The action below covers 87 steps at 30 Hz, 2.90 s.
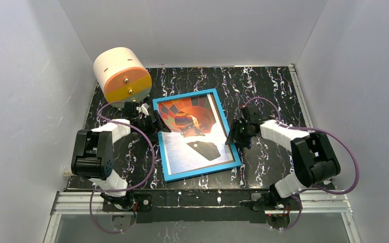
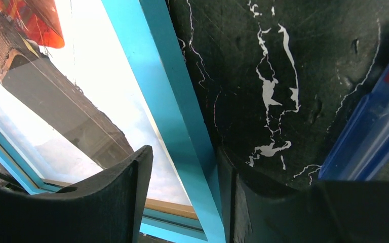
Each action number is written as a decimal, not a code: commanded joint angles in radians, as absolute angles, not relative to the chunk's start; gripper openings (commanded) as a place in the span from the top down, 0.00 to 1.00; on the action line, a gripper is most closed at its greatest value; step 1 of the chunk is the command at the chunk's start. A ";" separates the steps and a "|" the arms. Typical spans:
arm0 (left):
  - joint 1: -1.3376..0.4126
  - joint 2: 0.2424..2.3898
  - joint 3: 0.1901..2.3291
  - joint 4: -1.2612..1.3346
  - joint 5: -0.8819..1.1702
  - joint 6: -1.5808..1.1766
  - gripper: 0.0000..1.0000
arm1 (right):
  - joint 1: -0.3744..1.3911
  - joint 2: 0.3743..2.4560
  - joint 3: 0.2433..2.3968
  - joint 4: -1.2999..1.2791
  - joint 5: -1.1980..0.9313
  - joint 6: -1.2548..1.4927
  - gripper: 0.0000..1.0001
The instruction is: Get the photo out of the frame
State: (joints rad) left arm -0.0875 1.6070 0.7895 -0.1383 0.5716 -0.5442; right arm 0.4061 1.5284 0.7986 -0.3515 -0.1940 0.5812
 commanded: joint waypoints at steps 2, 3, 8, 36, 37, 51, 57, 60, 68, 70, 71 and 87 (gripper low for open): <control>-0.110 1.593 0.732 -0.243 0.318 -0.500 0.12 | 0.414 1.515 0.775 -0.375 -0.156 0.604 0.40; -0.110 1.573 0.733 -0.253 0.290 -0.497 0.10 | 0.414 1.521 0.783 -0.386 -0.137 0.600 0.40; -0.110 1.554 0.755 -0.316 0.234 -0.471 0.09 | 0.414 1.550 0.806 -0.385 -0.098 0.584 0.53; -0.110 1.302 0.723 -0.426 0.130 -0.396 0.09 | 0.428 1.537 0.943 -0.479 -0.047 0.482 0.82; -0.110 1.287 0.722 -0.428 0.113 -0.399 0.09 | 0.430 1.530 0.951 -0.488 -0.037 0.479 0.82; -0.111 1.028 0.715 -0.434 -0.122 -0.436 0.08 | 0.586 1.397 0.997 -0.528 0.103 0.547 0.94; -0.110 0.968 0.716 -0.434 -0.171 -0.442 0.07 | 0.680 1.328 0.987 -0.527 0.182 0.591 0.99; -0.110 0.958 0.716 -0.434 -0.184 -0.446 0.07 | 0.705 1.303 0.984 -0.541 0.175 0.584 0.99; -0.110 0.959 0.719 -0.435 -0.200 -0.448 0.07 | 0.737 1.272 0.975 -0.575 0.130 0.623 0.99; -0.110 0.959 0.719 -0.434 -0.206 -0.449 0.06 | 0.750 1.277 0.967 -0.564 0.120 0.642 0.99; -0.110 0.959 0.719 -0.435 -0.207 -0.449 0.06 | 0.759 1.280 0.962 -0.551 0.118 0.654 0.99; -0.110 0.971 0.721 -0.431 -0.204 -0.445 0.06 | 0.954 1.534 1.047 -0.470 0.213 0.917 0.99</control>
State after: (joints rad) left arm -0.1143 0.9733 0.7151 -0.4198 -0.1837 -0.4465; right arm 0.9321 1.5162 0.9791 -0.5301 0.1669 0.7757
